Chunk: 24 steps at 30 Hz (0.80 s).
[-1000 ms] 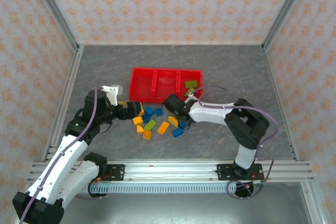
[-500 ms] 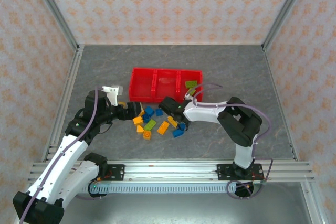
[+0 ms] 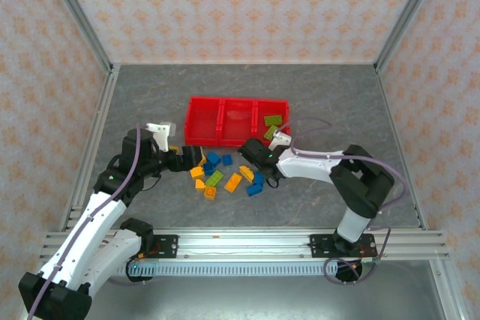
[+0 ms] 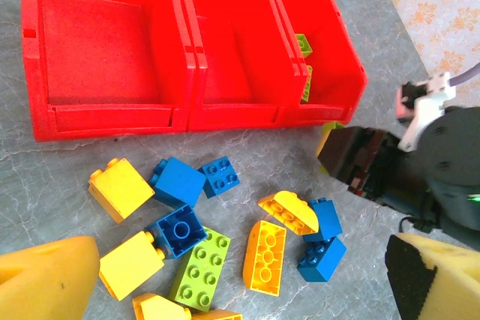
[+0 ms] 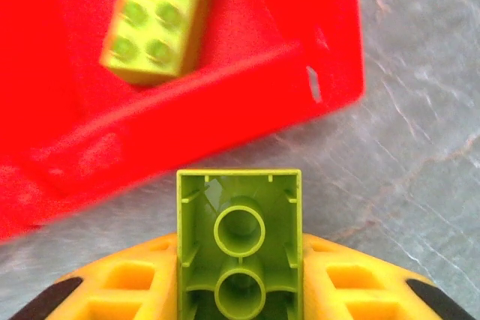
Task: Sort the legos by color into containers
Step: Pick up the lego from the center of the table, then place the lego in the container.
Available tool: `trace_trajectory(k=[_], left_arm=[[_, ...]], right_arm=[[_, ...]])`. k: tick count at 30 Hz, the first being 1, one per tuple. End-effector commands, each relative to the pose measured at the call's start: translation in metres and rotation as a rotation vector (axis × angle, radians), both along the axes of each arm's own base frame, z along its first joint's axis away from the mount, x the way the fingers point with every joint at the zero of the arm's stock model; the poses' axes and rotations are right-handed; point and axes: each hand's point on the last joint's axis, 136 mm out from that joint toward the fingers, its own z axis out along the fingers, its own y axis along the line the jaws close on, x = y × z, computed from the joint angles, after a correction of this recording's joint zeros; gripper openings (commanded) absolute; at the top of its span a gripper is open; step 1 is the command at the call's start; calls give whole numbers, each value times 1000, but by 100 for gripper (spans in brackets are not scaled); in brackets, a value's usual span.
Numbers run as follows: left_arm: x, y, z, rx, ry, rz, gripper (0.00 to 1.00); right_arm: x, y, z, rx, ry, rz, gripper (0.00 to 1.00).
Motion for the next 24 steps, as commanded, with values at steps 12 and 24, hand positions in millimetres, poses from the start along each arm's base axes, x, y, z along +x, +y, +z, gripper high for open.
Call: trace_trajectory(k=[12, 24], left_arm=[[3, 1, -1, 4, -8, 12, 99], [3, 2, 1, 9, -12, 18, 99]], right_arm=[[33, 19, 151, 76, -336, 195, 33], [108, 12, 132, 15, -235, 440, 35]])
